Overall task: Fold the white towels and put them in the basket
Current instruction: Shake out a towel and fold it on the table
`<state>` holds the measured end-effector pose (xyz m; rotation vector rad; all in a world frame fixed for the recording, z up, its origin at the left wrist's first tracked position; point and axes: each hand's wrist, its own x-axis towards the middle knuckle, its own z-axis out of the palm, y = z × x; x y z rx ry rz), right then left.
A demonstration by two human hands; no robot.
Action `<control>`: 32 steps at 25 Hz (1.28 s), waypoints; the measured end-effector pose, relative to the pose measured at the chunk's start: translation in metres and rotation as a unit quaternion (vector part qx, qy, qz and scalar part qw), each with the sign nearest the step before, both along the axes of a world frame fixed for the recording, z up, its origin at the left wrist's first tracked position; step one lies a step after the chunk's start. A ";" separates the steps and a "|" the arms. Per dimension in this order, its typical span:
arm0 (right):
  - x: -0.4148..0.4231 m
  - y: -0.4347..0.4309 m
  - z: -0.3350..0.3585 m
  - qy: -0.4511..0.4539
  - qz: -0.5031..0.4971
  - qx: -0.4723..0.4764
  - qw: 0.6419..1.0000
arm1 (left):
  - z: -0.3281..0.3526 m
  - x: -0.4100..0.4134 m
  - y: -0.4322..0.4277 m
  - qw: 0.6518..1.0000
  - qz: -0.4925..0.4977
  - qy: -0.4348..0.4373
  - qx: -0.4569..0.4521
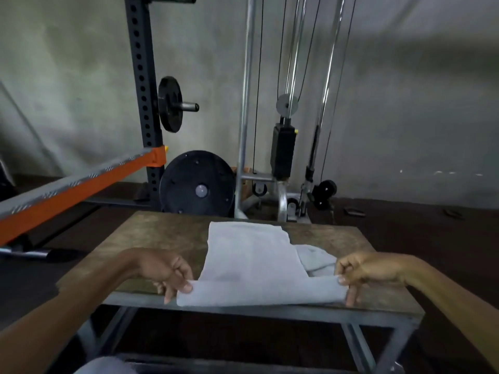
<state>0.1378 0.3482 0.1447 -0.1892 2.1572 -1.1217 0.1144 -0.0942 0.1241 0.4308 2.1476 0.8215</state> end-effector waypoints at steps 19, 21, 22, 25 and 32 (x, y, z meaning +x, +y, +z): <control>-0.360 -0.040 -0.135 0.298 -0.193 0.110 0.928 | -0.156 -0.329 0.025 0.866 0.374 0.326 0.063; -0.388 -0.039 -0.159 0.299 -0.167 0.157 0.926 | -0.180 -0.350 0.027 0.865 0.381 0.324 0.044; -0.398 -0.040 -0.170 0.295 -0.147 0.178 0.927 | -0.190 -0.357 0.027 0.864 0.375 0.334 0.031; -0.410 -0.042 -0.187 0.287 -0.115 0.204 0.929 | -0.205 -0.373 0.023 0.876 0.301 0.377 0.013; -0.409 -0.044 -0.184 0.304 -0.073 0.220 0.924 | -0.183 -0.379 0.019 0.914 0.218 0.332 0.082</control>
